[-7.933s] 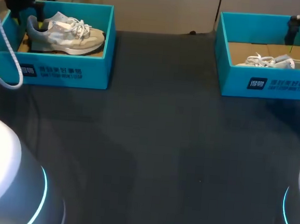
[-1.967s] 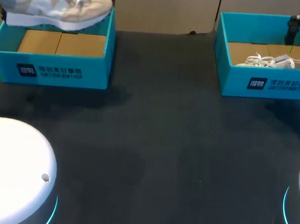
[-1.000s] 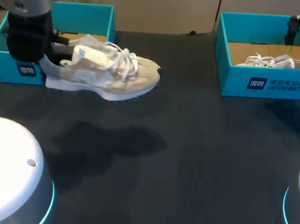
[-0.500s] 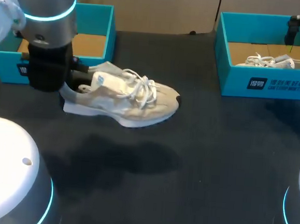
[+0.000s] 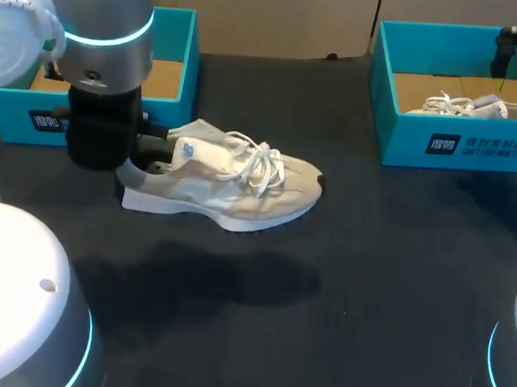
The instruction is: Take the shoe out of the shoebox, open the shoe tongue, remove and reinsert the insole, then place the shoe into the shoebox
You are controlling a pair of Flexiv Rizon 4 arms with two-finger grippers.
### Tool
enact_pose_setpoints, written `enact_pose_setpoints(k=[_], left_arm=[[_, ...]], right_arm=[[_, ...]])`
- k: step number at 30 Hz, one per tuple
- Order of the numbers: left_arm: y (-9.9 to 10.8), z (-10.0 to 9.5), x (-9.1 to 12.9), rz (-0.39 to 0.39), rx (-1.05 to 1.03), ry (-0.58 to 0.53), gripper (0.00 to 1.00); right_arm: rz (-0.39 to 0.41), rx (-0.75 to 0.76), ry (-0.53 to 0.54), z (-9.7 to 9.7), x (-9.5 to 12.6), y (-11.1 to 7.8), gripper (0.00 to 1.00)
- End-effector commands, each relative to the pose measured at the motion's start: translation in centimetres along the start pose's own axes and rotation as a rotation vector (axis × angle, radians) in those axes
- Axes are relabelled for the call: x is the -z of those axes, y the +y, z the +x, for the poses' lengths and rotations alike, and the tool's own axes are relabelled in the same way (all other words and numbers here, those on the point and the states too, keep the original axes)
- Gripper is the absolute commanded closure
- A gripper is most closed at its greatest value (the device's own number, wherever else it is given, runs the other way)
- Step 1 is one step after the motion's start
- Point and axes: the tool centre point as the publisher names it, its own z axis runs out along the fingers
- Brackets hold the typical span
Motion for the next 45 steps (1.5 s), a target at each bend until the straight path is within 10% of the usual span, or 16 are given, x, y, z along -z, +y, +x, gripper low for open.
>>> enact_pose_setpoints(k=[1,25,45], left_arm=[[0.2,-0.2,0.2,0.004,0.001,0.005,1.0],[-2.5,-9.6,-7.6,0.08,0.001,0.038,1.0],[-5.0,-13.0,-10.1,0.037,-0.107,-0.002,1.0]], right_arm=[[-0.001,-0.001,0.0,0.0,0.0,0.0,0.0],[-0.001,-0.001,0.0,0.0,0.0,0.0,0.0],[-0.001,-0.001,0.0,0.0,0.0,0.0,0.0]])
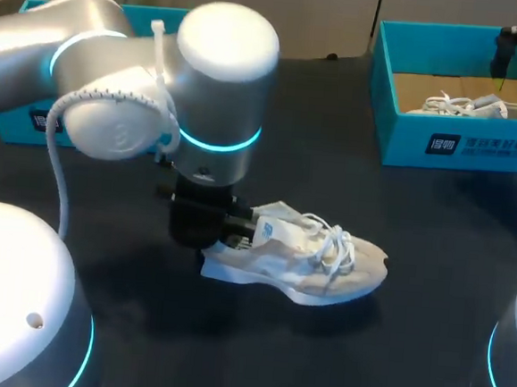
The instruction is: Take the shoe out of the shoebox, open the shoe tongue, remove and reinsert the insole, then place the shoe into the shoebox
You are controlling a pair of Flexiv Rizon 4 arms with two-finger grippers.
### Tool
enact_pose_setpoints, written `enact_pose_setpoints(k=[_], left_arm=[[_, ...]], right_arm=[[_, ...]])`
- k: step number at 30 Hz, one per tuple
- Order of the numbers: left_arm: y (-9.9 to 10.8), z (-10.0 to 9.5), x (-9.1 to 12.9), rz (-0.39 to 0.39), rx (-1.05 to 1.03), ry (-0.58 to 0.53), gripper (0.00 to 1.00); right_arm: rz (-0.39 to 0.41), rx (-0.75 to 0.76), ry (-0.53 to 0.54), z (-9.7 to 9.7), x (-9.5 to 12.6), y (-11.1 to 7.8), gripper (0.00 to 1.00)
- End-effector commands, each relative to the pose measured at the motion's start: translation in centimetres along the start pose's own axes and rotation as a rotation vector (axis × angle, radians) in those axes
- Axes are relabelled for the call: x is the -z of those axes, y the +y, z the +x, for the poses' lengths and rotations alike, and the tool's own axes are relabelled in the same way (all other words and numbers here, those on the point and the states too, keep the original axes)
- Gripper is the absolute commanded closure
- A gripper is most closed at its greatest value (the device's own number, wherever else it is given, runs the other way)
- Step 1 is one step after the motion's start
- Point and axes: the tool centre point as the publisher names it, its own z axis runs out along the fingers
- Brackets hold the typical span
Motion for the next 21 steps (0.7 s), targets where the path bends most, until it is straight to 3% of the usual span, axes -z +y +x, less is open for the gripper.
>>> enact_pose_setpoints(k=[1,21], left_arm=[[-0.8,-0.1,-0.7,-0.014,-0.008,0.007,1.0],[-1.1,-2.0,-4.3,-0.059,-0.097,0.0,1.0]], right_arm=[[-0.001,-0.001,0.0,0.0,0.0,0.0,0.0],[-0.001,-0.001,0.0,0.0,0.0,0.0,0.0]])
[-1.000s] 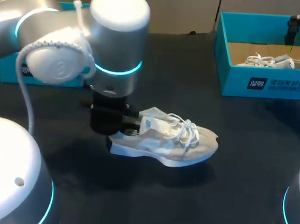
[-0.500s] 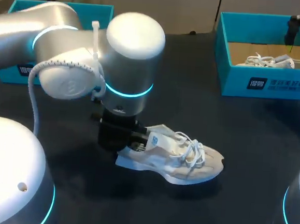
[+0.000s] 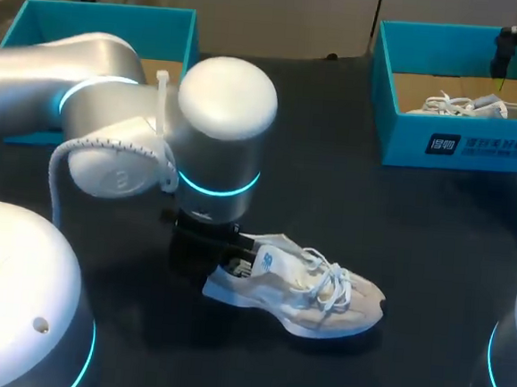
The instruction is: Take the shoe out of the shoebox, open the shoe tongue, remove and reinsert the insole, then place the shoe into the shoebox
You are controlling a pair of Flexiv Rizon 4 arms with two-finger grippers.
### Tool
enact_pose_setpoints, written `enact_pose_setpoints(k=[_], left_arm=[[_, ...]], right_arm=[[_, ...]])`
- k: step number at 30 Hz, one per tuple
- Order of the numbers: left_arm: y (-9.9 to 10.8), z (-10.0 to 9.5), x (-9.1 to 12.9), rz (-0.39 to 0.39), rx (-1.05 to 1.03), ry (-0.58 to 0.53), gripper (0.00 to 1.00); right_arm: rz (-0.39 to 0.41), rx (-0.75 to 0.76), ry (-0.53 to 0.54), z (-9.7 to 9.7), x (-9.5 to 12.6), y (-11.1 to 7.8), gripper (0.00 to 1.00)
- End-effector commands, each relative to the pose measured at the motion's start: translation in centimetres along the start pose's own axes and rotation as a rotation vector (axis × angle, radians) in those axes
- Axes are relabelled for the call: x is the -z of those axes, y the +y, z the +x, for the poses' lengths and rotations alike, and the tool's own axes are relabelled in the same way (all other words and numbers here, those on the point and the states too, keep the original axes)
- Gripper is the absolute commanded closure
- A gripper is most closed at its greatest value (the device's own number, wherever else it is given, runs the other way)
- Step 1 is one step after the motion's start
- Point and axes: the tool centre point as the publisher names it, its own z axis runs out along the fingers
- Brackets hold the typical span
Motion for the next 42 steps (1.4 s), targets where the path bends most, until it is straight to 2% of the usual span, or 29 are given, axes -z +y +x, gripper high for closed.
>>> enact_pose_setpoints(k=[1,9,19,26,42], left_arm=[[0.1,-0.8,-0.6,0.009,-0.009,-0.006,1.0],[0.9,-1.5,-1.5,0.01,0.017,0.006,1.0],[1.5,-2.0,-1.6,0.057,0.085,0.012,1.0],[1.6,-2.0,-1.3,0.056,0.134,0.033,1.0],[1.6,-2.5,-3.4,0.079,0.16,0.072,1.0]], right_arm=[[-0.001,-0.001,0.0,0.0,0.0,0.0,0.0],[-0.001,-0.001,0.0,0.0,0.0,0.0,0.0],[-0.001,-0.001,0.0,0.0,0.0,0.0,0.0],[-0.001,-0.001,0.0,0.0,0.0,0.0,0.0],[-0.001,-0.001,0.0,0.0,0.0,0.0,0.0]])
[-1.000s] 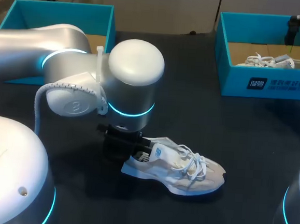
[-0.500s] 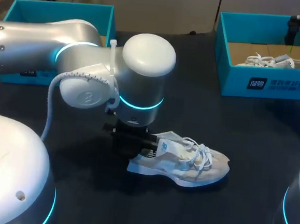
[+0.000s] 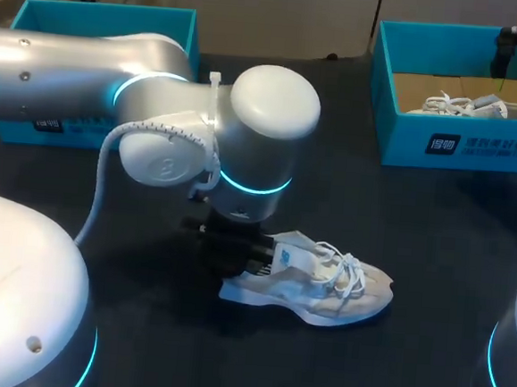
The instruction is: Take the shoe out of the shoebox, open the shoe tongue, remove and reinsert the insole, then place the shoe into the shoebox
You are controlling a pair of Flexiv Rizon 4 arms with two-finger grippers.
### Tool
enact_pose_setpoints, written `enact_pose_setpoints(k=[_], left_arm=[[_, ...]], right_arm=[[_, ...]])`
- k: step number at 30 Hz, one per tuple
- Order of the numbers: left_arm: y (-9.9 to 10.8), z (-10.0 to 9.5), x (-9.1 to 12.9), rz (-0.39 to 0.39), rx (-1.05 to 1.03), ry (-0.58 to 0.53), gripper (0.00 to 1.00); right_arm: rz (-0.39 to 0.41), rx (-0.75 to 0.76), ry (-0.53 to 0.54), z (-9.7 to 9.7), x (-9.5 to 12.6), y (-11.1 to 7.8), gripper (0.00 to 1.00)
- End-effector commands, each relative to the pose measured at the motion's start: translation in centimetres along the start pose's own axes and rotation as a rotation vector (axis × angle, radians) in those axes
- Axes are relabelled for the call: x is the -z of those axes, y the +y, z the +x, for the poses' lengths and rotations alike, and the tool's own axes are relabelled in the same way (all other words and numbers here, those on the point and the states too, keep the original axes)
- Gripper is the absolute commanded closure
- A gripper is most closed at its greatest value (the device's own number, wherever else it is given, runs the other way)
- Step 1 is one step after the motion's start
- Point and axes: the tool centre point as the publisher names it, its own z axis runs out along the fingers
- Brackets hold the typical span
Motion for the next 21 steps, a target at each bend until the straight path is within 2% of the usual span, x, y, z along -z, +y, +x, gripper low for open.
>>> enact_pose_setpoints(k=[1,11,12,13,14,16,17,18,20,21], left_arm=[[0.23,-0.58,-0.9,0.003,0.008,0.007,1.0],[0.45,-0.37,-1.62,0.022,0.004,0.002,1.0],[0.44,-0.37,-1.66,0.025,0.005,0.002,0.95],[0.43,-0.39,-1.68,0.029,0.006,-0.004,0.84],[0.43,-0.4,-1.69,0.03,0.006,-0.01,0.64],[0.43,-0.4,-1.66,0.023,0.006,-0.016,0.47],[0.42,-0.38,-1.57,0.02,0.006,-0.019,0.35],[0.42,-0.32,-1.38,0.026,0.005,-0.034,0.17],[0.34,-0.13,-0.93,0.036,0.002,-0.059,0.01],[0.29,-0.07,-0.69,0.041,-0.001,-0.071,0.0]], right_arm=[[-0.001,-0.001,0.0,0.02,-0.02,-0.04,0.0],[-0.001,-0.001,0.0,0.02,-0.02,-0.04,0.0],[-0.001,-0.001,0.0,0.02,-0.02,-0.04,0.0],[-0.001,-0.001,0.0,0.02,-0.02,-0.04,0.0],[-0.001,-0.001,0.0,0.02,-0.02,-0.04,0.0],[-0.001,-0.001,0.0,0.02,-0.02,-0.04,0.0],[-0.001,-0.001,0.0,0.02,-0.02,-0.04,0.0],[-0.001,-0.001,0.0,0.02,-0.02,-0.04,0.0],[-0.001,-0.001,0.0,0.02,-0.02,-0.04,0.0],[-0.001,-0.001,0.0,0.02,-0.02,-0.04,0.0]])
